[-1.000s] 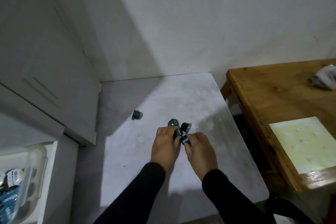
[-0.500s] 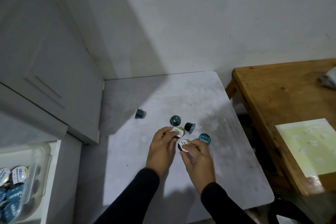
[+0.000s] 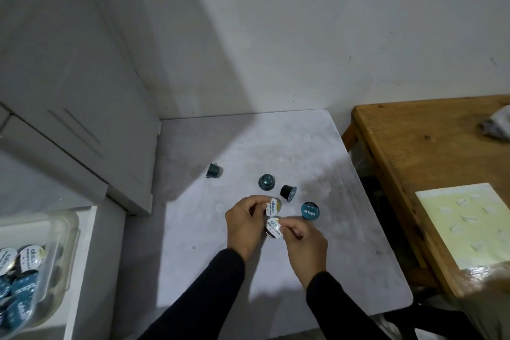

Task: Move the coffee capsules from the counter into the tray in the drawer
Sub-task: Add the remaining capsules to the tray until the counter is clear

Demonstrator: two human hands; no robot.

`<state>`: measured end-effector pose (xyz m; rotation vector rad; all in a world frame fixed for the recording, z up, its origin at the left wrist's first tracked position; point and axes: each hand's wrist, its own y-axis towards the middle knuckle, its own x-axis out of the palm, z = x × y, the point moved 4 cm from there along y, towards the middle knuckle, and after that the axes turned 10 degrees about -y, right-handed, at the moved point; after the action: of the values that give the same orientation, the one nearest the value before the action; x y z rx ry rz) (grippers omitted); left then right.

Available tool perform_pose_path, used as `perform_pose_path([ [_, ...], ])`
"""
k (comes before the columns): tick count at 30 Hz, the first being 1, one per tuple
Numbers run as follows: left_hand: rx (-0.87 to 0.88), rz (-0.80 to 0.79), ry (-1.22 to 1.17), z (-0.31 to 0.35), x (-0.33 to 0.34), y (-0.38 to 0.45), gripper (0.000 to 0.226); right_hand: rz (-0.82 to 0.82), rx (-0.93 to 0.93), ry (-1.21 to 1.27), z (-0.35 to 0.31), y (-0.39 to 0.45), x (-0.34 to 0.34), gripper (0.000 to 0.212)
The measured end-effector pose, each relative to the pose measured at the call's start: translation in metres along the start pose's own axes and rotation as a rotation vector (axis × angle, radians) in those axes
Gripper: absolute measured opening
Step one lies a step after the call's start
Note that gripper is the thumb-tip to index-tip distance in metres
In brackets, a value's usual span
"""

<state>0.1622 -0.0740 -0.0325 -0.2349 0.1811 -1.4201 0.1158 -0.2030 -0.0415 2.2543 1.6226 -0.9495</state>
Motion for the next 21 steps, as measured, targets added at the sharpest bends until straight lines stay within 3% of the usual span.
perform_pose_path([
  [7,0.101,0.005,0.004,0.059,-0.042,-0.029,0.026,-0.039,-0.047,0.098,-0.052,-0.017,-0.022,0.045],
  [11,0.146,0.040,-0.034,0.094,-0.095,-0.052,0.028,-0.163,-0.161,0.190,-0.103,-0.037,-0.029,0.040],
  [16,0.192,0.156,-0.054,0.125,-0.204,-0.081,0.032,-0.357,-0.286,0.287,-0.172,-0.075,0.003,0.033],
  [21,0.164,0.260,0.022,0.126,-0.328,-0.094,0.027,-0.562,-0.332,0.323,-0.228,-0.128,0.079,0.025],
])
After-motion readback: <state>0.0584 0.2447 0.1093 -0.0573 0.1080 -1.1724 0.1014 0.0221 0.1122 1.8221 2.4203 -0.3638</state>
